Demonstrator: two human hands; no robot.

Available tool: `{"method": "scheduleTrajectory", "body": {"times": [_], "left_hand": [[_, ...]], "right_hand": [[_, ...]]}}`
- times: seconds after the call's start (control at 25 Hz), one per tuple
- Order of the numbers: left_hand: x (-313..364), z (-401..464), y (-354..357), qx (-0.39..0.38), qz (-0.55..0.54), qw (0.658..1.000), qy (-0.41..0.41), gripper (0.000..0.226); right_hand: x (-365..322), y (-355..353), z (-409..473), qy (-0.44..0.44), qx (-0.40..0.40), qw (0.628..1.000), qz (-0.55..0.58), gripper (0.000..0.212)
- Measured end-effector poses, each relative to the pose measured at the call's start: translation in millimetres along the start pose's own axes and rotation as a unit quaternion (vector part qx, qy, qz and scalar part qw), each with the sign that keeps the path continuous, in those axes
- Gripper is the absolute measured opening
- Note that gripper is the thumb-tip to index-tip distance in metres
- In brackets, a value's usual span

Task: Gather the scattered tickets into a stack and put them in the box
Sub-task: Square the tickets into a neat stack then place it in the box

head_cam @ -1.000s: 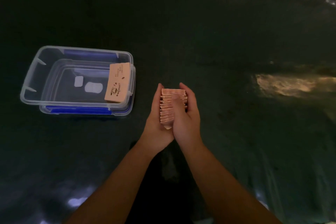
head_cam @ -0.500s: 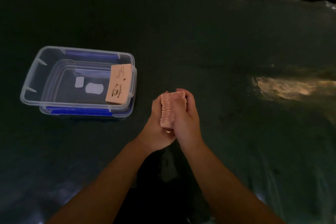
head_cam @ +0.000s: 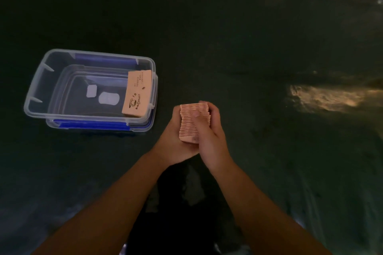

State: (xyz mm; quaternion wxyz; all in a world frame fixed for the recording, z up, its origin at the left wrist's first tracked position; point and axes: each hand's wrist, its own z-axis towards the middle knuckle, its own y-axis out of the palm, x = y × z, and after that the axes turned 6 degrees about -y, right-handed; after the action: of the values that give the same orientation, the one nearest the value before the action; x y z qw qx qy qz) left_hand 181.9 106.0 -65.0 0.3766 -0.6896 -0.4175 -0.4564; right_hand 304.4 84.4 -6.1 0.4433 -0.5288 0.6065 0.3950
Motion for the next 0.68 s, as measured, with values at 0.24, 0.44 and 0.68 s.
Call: {"method": "scheduleTrajectory", "body": {"times": [0.24,0.44,0.68], "left_hand": [[14,-8,-16,-0.007,-0.069,0.996,-0.060,0.103],[27,-16,-11,-0.068,-0.159,0.981,-0.086,0.077],[36,-17,-42,-0.082,0.055,0.995,-0.031,0.105]], "right_hand": [[9,-60,7,-0.051,-0.216,0.967,-0.123,0.114],[16,-75,1,-0.048,-0.192,0.974,-0.113,0.120],[-4,-106,3,-0.088,-0.220,0.918,-0.317,0.116]]}}
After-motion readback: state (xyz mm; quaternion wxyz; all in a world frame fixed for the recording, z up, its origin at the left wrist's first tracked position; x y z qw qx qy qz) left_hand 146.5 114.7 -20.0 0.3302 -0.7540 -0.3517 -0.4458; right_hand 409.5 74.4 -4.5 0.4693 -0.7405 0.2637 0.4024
